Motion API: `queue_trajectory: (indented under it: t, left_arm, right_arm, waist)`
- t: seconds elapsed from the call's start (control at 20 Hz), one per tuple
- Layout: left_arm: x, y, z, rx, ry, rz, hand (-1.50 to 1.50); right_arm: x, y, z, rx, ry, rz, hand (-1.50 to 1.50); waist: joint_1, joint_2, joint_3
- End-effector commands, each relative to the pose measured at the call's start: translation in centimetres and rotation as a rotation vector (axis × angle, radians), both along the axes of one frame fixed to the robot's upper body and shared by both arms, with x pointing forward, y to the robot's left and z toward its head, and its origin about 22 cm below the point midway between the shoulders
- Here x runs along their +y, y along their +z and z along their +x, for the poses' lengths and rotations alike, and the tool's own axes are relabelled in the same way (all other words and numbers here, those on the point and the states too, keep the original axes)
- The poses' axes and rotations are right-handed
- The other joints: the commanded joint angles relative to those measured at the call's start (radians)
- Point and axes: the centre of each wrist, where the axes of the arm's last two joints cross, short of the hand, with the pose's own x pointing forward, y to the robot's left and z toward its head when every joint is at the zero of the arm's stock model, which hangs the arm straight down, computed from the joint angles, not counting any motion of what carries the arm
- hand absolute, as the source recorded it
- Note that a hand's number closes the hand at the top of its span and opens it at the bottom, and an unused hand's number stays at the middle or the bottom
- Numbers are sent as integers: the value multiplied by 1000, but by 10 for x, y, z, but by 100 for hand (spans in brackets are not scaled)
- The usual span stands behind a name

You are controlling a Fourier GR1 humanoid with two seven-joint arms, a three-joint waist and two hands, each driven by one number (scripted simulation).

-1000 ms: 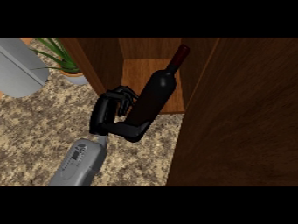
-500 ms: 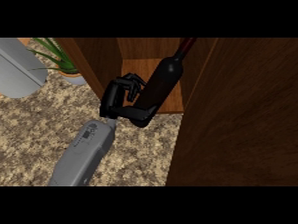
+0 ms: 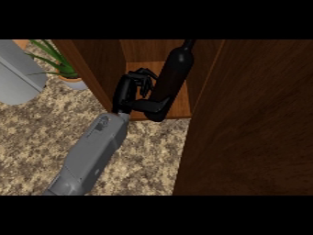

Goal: Pick up the wine, place it into the cabinet and close the cabinet

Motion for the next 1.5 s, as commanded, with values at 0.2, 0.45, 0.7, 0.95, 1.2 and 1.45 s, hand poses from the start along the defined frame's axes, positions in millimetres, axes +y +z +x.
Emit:
queue_trajectory:
  t: [0.2, 0.45, 0.7, 0.95, 1.2, 1.45]
  left_arm:
    - [-5, 0, 19, 47, 42, 130, 150]
    - [-12, 15, 33, 88, 117, 137, 150]
    - [-2, 13, 38, 116, 127, 78, 150]
    - [-5, 17, 43, 123, 168, 80, 150]
    - [6, 19, 47, 101, 240, 109, 150]
    - [29, 20, 52, 53, 249, 178, -150]
  right_arm:
    - [-6, 33, -36, -3, 80, 138, -150]
    - [-6, 26, -28, -14, 91, 124, -150]
    - [-6, 26, -25, -9, 97, 121, -150]
    - [-2, 15, -27, -4, 95, 132, -150]
    - [-5, 15, -30, -10, 119, 108, -150]
    - [-2, 8, -24, -22, 118, 115, -150]
  waist:
    - [-21, 3, 1]
    - [-43, 12, 0]
    - [-29, 19, -1]
    - [-52, 21, 0]
    - [-68, 24, 0]
    - [-63, 32, 0]
